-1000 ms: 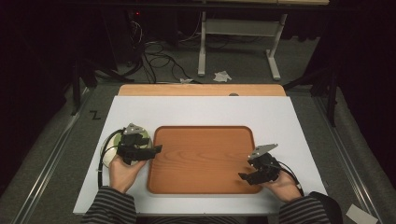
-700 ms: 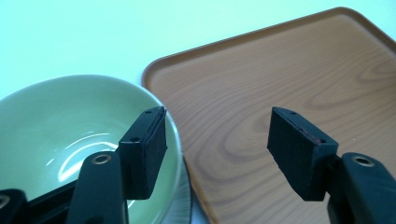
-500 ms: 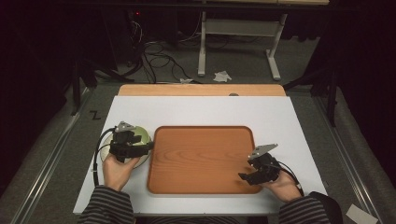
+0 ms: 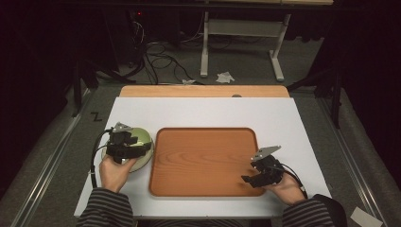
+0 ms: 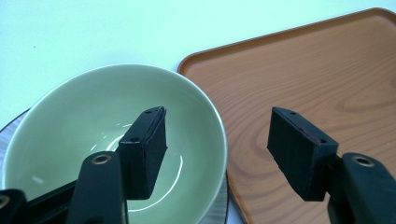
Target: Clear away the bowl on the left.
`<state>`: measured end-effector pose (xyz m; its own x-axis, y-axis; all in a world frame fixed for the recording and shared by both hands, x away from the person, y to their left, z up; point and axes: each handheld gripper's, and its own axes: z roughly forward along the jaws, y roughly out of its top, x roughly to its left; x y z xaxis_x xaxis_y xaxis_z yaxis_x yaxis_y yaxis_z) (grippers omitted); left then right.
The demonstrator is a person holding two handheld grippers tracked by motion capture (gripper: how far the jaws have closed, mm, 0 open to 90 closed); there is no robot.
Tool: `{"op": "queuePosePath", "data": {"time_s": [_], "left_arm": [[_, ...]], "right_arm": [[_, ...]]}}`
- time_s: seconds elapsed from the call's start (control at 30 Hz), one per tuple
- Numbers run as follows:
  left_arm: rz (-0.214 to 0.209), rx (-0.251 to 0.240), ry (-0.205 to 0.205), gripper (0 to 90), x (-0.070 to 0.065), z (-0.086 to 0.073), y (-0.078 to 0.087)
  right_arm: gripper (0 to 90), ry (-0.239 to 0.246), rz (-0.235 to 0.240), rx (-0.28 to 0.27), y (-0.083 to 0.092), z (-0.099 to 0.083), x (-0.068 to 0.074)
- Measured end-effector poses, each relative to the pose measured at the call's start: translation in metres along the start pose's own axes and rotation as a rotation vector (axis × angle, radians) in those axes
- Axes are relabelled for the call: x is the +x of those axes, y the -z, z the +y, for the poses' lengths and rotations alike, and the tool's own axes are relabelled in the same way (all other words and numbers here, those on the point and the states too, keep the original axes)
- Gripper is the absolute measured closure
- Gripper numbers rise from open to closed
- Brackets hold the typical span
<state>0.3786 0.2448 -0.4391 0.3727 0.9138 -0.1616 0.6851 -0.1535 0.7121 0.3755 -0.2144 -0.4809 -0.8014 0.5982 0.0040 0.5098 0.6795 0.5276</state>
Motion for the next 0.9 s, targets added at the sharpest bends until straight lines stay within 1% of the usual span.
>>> {"op": "queuePosePath", "data": {"time_s": [0.17, 0.2, 0.33, 0.37, 0.53, 0.7, 0.9], "left_arm": [[0.009, -0.005, 0.009, 37.7, 0.004, 0.000, 0.002], [0.013, -0.006, 0.018, 37.6, 0.006, -0.001, 0.003], [0.021, -0.004, 0.028, 37.6, 0.009, -0.001, 0.003], [0.026, -0.007, 0.036, 37.6, 0.012, -0.001, 0.004], [0.041, -0.013, 0.044, 37.7, 0.017, -0.002, 0.006], [0.055, -0.009, 0.057, 37.6, 0.022, -0.003, 0.008], [0.072, -0.004, 0.084, 37.6, 0.028, -0.004, 0.008]], "right_arm": [[35.5, 0.004, 0.000, 0.000, 0.000, 0.000, 0.000], [35.5, 0.004, 0.001, 0.000, 0.000, 0.000, 0.000], [35.5, 0.007, 0.005, 0.008, 0.000, 0.000, 0.000], [35.5, 0.004, 0.007, 0.007, 0.000, 0.000, 0.001], [35.5, 0.007, 0.004, 0.000, 0.000, 0.000, 0.000], [35.5, 0.004, 0.003, 0.007, 0.000, 0.000, 0.001], [35.5, 0.005, 0.003, 0.002, 0.000, 0.000, 0.001]]}}
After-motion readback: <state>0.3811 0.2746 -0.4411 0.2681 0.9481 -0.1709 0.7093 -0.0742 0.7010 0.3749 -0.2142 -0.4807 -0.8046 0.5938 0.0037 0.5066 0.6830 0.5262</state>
